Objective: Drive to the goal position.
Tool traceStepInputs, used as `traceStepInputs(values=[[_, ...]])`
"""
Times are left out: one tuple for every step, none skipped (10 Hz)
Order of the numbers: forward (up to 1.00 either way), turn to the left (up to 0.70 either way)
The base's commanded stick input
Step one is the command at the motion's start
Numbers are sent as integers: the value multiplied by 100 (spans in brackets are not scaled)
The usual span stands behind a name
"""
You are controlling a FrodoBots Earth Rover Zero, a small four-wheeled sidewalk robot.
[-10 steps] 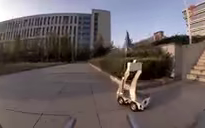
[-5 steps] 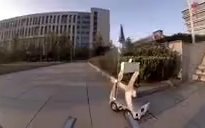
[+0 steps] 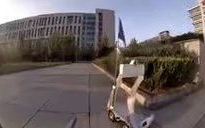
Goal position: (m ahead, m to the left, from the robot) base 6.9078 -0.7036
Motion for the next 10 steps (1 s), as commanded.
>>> traceStepInputs(values=[[70, 14], [70, 14], [70, 14], [70, 14], [70, 14], [70, 14], [70, 14], [70, 14], [70, 14], [70, 14]])
